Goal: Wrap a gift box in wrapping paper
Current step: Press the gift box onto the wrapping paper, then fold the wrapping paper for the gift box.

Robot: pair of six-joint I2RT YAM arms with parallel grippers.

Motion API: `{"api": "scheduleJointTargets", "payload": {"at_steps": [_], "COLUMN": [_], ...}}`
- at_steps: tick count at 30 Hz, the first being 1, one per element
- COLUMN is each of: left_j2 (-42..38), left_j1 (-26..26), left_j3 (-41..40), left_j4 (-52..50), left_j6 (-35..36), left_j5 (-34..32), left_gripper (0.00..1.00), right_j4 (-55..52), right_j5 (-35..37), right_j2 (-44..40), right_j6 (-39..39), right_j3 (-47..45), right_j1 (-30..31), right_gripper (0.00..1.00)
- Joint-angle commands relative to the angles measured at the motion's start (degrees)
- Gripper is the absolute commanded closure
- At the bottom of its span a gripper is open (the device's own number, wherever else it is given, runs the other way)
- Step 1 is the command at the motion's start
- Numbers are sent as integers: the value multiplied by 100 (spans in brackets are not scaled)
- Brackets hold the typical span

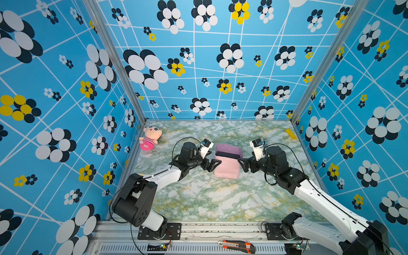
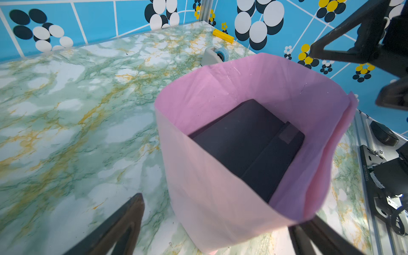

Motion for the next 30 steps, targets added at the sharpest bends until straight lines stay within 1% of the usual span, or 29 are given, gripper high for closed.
{"api": "scheduleJointTargets", "payload": {"at_steps": [1,5,9,12,14,16,20,23,28,30], "left_j2": [193,397,538,626,679,746,808,808,782,795], "left_j1": [-57,-57,-48,-48,-47,-41,-39,-31,-46,-61], "left_j3": [242,385,429,483,457,427,357,299,211,202], "left_j4": [469,604,934,923,927,910,827,800,802,740], "left_j6": [-178,-328,-623,-705,-735,-749,-826,-858,-885,-845], "left_j5": [24,191,314,321,242,229,-4,-198,-432,-486], "left_gripper": [1,1,1,0,3,6,9,14,26,27], "right_j4": [813,1139,1324,1443,1536,1614,1492,1543,1579,1571], "right_j5": [-857,-1175,-1408,-1451,-1442,-1423,-1312,-1217,-898,-845], "right_j2": [137,532,1006,1271,1379,1511,1782,1933,2157,2258], "right_j6": [-85,16,66,174,279,417,610,785,1047,1149], "right_j3": [-266,-187,30,156,189,212,287,278,303,313], "right_j1": [-220,-296,-318,-346,-385,-434,-497,-533,-533,-538], "right_gripper": [1,1,1,3,4,8,14,17,26,29]}}
